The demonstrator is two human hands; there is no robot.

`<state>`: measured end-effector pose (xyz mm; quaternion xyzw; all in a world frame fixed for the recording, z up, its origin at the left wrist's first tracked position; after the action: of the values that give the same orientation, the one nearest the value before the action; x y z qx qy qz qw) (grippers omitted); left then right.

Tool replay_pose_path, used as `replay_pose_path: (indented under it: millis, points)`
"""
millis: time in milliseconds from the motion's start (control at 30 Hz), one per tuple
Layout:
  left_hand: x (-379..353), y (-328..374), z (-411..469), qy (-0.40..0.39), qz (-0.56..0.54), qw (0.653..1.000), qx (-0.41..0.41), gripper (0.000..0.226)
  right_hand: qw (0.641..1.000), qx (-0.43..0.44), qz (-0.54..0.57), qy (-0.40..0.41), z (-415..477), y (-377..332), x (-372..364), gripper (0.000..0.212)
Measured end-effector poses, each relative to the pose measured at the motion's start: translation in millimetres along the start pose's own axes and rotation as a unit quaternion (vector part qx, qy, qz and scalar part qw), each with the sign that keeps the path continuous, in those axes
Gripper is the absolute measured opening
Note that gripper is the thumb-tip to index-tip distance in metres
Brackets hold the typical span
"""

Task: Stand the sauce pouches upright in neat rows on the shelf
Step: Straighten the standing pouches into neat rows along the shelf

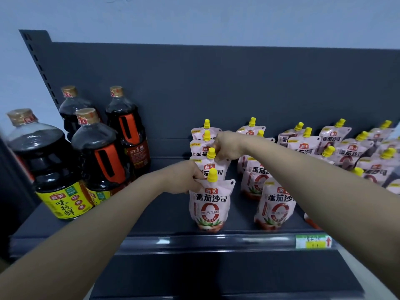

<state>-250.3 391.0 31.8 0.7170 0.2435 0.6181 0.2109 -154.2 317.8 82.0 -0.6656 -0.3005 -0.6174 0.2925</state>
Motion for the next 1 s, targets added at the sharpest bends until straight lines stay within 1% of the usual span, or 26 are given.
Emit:
replay_pose_path:
  millis: [133, 200, 233, 300, 400, 433, 467, 533, 567, 633, 700, 767, 833, 867, 933, 967, 1000]
  points:
    - [1, 3, -1, -0.028, 0.014, 0.999, -0.016, 0.023, 1.0, -0.016, 0.025, 0.002, -1, 3, -1, 0.013]
    - [7, 9, -3, -0.031, 0.025, 0.999, -0.033, 0.035, 0.999, -0.027, 0.043, 0.001, -3, 4, -2, 0.018]
    - [12, 13, -4, -0.022, 0.031, 0.998, -0.04, 0.041, 0.998, -0.029, 0.053, -0.001, -4, 4, -1, 0.019]
    - [25, 22, -5, 0.011, 0.023, 0.998, -0.059, 0.047, 0.997, -0.031, 0.075, 0.006, -9, 8, 7, 0.019]
    - [43, 45, -10, 0.069, -0.035, 0.993, -0.087, 0.051, 0.987, -0.066, 0.132, 0.058, -19, 28, 34, 0.026]
    - [48, 54, -11, 0.088, -0.043, 0.99, -0.098, 0.051, 0.983, -0.079, 0.144, 0.079, -22, 39, 43, 0.025]
    - [50, 64, -11, 0.104, -0.042, 0.988, -0.11, 0.045, 0.979, -0.094, 0.15, 0.097, -26, 50, 50, 0.024]
    - [49, 84, -11, 0.131, -0.031, 0.982, -0.129, 0.027, 0.974, -0.119, 0.148, 0.125, -35, 73, 57, 0.023]
    - [45, 95, -9, 0.135, -0.029, 0.981, -0.135, 0.022, 0.973, -0.127, 0.141, 0.131, -39, 82, 58, 0.023]
    - [27, 112, -2, 0.111, -0.034, 0.983, -0.14, 0.021, 0.974, -0.14, 0.124, 0.126, -45, 100, 52, 0.023]
    - [4, 127, 9, 0.075, -0.022, 0.987, -0.141, 0.031, 0.976, -0.151, 0.119, 0.103, -51, 115, 43, 0.027]
    - [-20, 140, 21, 0.042, 0.013, 0.989, -0.139, 0.043, 0.979, -0.154, 0.122, 0.06, -56, 125, 32, 0.033]
    - [-39, 147, 34, 0.027, 0.055, 0.989, -0.133, 0.048, 0.984, -0.146, 0.102, 0.017, -59, 131, 20, 0.034]
    - [-47, 149, 39, 0.023, 0.072, 0.989, -0.128, 0.047, 0.986, -0.138, 0.091, 0.003, -60, 134, 15, 0.03]
    - [-59, 150, 50, 0.019, 0.094, 0.988, -0.122, 0.038, 0.988, -0.12, 0.094, -0.002, -62, 136, 6, 0.014]
    - [-63, 151, 53, 0.021, 0.098, 0.988, -0.12, 0.033, 0.989, -0.113, 0.1, 0.003, -63, 138, 3, 0.011]
    - [-67, 150, 56, 0.026, 0.102, 0.988, -0.116, 0.027, 0.989, -0.108, 0.1, 0.008, -63, 139, 0, 0.013]
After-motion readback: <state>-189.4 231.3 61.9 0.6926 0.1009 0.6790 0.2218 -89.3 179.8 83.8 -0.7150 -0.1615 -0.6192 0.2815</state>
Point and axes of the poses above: each hand's wrist, its own z-axis towards the middle knuckle, its own x-axis out of the back of the hand, y = z × x, the point moved 6 cm from there along z, towards the middle knuckle, and after that the axes turned 9 degrees about y, right-handed, at the moved point
